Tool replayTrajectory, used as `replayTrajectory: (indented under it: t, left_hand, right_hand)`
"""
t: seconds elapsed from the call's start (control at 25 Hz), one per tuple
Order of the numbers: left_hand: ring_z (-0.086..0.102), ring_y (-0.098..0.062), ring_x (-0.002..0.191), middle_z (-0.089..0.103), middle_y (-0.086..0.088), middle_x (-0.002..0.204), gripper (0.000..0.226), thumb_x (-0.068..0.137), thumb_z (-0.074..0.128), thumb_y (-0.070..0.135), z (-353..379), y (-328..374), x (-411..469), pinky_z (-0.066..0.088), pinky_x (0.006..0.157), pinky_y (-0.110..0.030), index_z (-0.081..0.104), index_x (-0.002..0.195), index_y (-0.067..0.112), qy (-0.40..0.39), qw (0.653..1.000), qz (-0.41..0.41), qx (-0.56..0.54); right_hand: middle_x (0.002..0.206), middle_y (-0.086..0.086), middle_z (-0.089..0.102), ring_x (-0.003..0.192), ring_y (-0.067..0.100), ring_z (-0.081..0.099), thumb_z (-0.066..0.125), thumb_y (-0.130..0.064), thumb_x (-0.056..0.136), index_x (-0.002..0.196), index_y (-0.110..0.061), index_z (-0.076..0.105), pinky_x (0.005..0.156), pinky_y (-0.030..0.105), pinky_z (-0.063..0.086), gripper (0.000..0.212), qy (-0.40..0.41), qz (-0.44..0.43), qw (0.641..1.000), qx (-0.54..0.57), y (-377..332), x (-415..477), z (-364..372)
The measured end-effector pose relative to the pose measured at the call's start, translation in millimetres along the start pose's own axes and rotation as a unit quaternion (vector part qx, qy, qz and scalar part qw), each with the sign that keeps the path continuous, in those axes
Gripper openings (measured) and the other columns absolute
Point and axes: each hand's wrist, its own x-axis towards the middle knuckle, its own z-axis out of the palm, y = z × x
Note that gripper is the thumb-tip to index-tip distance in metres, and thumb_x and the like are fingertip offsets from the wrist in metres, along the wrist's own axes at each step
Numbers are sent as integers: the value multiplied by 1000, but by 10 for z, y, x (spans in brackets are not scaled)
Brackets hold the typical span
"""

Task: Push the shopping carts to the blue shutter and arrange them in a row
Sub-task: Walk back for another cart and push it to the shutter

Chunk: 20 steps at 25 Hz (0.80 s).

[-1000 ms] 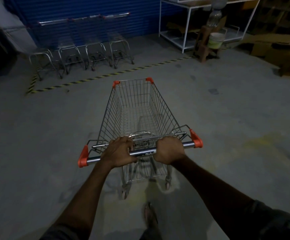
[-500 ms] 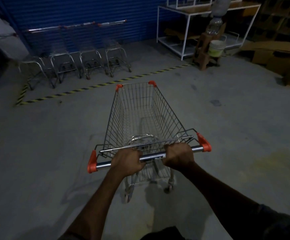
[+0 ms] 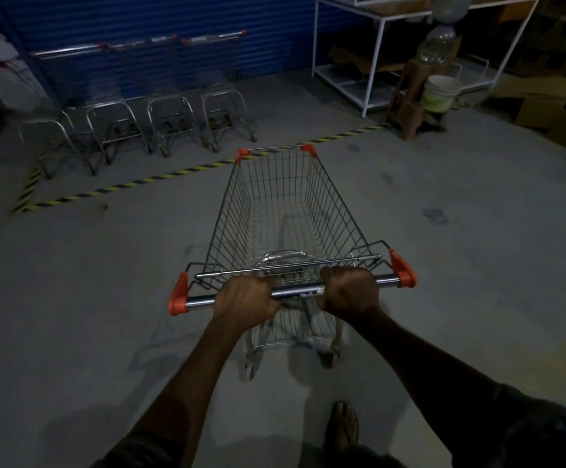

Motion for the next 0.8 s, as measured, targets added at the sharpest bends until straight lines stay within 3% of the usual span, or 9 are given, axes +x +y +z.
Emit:
replayTrajectory:
  t: [0.08, 0.16, 0.28, 0.4, 0.52, 0.64, 0.8]
  left_hand:
    - [71, -30, 69, 73, -4, 77, 35, 78, 60, 50, 72, -20, 398, 51, 60, -30, 73, 95, 22, 10, 1000, 1, 0]
    - [71, -27, 66, 73, -3, 74, 37, 76, 59, 54, 141, -63, 810, 52, 58, -30, 74, 93, 25, 11, 1000, -4, -4]
    - [71, -22, 76, 74, 0, 81, 48, 75, 46, 64, 278, -165, 1405, 51, 64, -29, 73, 90, 27, -14, 999, -28, -21]
    - [70, -19, 88, 74, 4, 90, 44, 71, 48, 62, 330, -256, 1995, 53, 74, -28, 72, 95, 32, -73, 993, -51, -76]
    - [68, -16, 88, 73, 6, 90, 35, 70, 58, 56, 339, -308, 2556, 51, 73, -27, 73, 96, 36, -112, 986, -62, -111]
    - [67, -13, 83, 72, 8, 86, 30, 72, 62, 54, 427, -400, 3139, 45, 65, -25, 74, 92, 35, -127, 983, -58, -123]
    - [67, -16, 87, 71, 8, 90, 35, 71, 59, 58, 600, -570, 3899, 49, 69, -27, 73, 89, 31, -69, 991, -33, -114]
  right_hand:
    - [55, 1, 56, 42, 18, 49, 48, -51, 86, 72, -15, 65, 50, 25, 42, 43, 12, -8, 1000, 6, 257, 258, 111]
    - [54, -2, 53, 43, 17, 48, 62, -41, 77, 67, -18, 63, 55, 24, 31, 25, 14, -7, 1000, 21, 551, 540, 252]
    - [54, -6, 53, 45, 16, 48, 79, -36, 62, 66, -23, 63, 57, 24, 27, 21, -71, 17, 997, 16, 947, 945, 520]
    - [53, -6, 55, 45, 15, 52, 74, -47, 62, 65, -24, 65, 54, 23, 28, 26, -137, 45, 989, -31, 1263, 1352, 736]
    - [69, -5, 64, 61, 16, 59, 66, -50, 74, 80, -24, 69, 59, 25, 35, 27, -163, 36, 986, -28, 1605, 1749, 903]
    - [90, 1, 66, 83, 23, 60, 66, -53, 69, 98, -20, 68, 68, 31, 45, 44, -151, 37, 987, -33, 1952, 2173, 1068]
    - [116, 7, 59, 101, 27, 54, 62, -57, 68, 112, -15, 63, 78, 38, 48, 61, -163, 21, 986, -28, 2413, 2790, 1340]
